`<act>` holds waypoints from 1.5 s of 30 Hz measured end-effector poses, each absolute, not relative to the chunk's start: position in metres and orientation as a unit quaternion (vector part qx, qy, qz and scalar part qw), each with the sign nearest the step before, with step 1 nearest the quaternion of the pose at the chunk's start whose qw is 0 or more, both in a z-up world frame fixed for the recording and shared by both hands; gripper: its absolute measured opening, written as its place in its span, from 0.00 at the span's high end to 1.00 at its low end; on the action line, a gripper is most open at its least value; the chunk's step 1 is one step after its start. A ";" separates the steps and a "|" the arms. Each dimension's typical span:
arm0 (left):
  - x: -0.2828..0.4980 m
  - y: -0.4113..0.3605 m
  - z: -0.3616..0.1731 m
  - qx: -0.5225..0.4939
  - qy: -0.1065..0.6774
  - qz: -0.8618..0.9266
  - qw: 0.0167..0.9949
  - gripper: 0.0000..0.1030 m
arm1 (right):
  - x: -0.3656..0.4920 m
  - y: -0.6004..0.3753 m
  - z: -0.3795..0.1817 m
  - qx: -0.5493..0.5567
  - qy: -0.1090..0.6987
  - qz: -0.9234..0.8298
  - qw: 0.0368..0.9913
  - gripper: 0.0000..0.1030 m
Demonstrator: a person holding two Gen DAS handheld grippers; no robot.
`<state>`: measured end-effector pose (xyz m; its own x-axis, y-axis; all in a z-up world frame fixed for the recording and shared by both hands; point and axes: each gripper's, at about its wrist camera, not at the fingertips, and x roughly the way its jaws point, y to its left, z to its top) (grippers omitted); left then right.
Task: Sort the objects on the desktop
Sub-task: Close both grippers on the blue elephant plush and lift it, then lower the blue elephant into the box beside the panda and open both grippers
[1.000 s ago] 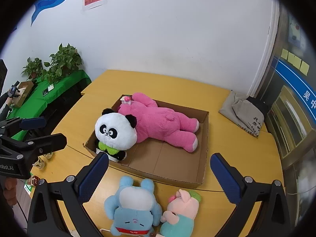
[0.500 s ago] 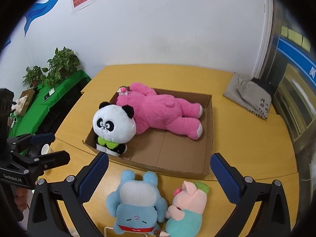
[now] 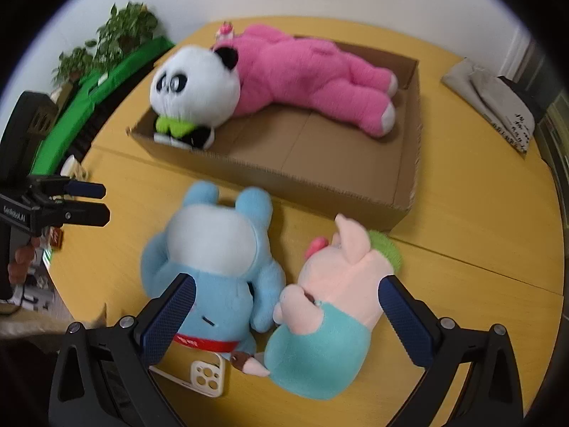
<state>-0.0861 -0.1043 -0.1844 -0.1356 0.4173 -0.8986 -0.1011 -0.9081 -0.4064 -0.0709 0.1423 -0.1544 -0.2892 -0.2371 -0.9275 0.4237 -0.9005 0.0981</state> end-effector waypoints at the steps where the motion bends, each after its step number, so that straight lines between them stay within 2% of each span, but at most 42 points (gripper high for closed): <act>1: -0.085 -0.104 -0.196 -0.644 -0.129 0.733 0.178 0.03 | -0.070 0.140 -0.161 0.564 0.090 -0.794 0.211 0.03; 4: -0.085 -0.099 -0.230 -0.672 -0.146 0.701 0.190 0.09 | -0.071 0.133 -0.173 0.569 0.107 -0.786 0.219 0.03; 5: -0.085 -0.097 -0.243 -0.683 -0.151 0.688 0.194 0.15 | -0.073 0.131 -0.174 0.568 0.111 -0.785 0.221 0.03; 7: -0.084 -0.091 -0.261 -0.700 -0.137 0.674 0.191 0.33 | -0.075 0.127 -0.176 0.566 0.117 -0.784 0.228 0.03; 8: -0.083 -0.087 -0.269 -0.708 -0.126 0.668 0.190 0.53 | -0.077 0.125 -0.178 0.567 0.120 -0.781 0.232 0.03; 9: -0.083 -0.084 -0.274 -0.712 -0.118 0.665 0.193 0.63 | -0.078 0.123 -0.181 0.569 0.125 -0.778 0.234 0.03; 15: -0.083 -0.085 -0.282 -0.720 -0.104 0.661 0.186 0.69 | -0.083 0.113 -0.192 0.582 0.129 -0.762 0.252 0.03; 25: -0.078 -0.127 -0.276 -0.711 -0.092 0.680 0.155 0.70 | -0.085 0.072 -0.215 0.595 0.142 -0.733 0.297 0.04; 27: -0.078 -0.128 -0.276 -0.710 -0.091 0.680 0.158 0.70 | -0.092 0.062 -0.232 0.607 0.134 -0.725 0.296 0.13; 29: -0.078 -0.125 -0.275 -0.710 -0.089 0.680 0.159 0.70 | -0.099 0.058 -0.251 0.624 0.119 -0.716 0.289 0.30; 30: -0.077 -0.123 -0.275 -0.710 -0.088 0.680 0.160 0.70 | -0.102 0.057 -0.262 0.636 0.108 -0.709 0.286 0.47; 31: -0.077 -0.122 -0.275 -0.710 -0.086 0.680 0.161 0.70 | -0.104 0.057 -0.273 0.648 0.098 -0.699 0.284 0.56; 32: -0.077 -0.120 -0.274 -0.709 -0.086 0.681 0.163 0.70 | -0.104 0.057 -0.282 0.658 0.091 -0.691 0.284 0.61; 33: -0.076 -0.118 -0.272 -0.707 -0.087 0.682 0.167 0.70 | -0.103 0.058 -0.286 0.663 0.085 -0.687 0.284 0.71; 38: -0.076 -0.107 -0.230 -0.682 -0.074 0.704 0.183 0.71 | -0.101 0.064 -0.265 0.649 0.063 -0.702 0.288 0.76; 45: -0.086 -0.087 -0.136 -0.619 -0.050 0.755 0.210 0.72 | -0.108 0.101 -0.145 0.551 0.023 -0.784 0.286 0.76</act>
<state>-0.0863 -0.0867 -0.1358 -0.1455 0.3801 -0.9134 -0.2556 -0.9064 -0.3364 -0.1080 0.1014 -0.1451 -0.2301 -0.4234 -0.8763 0.4730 -0.8355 0.2795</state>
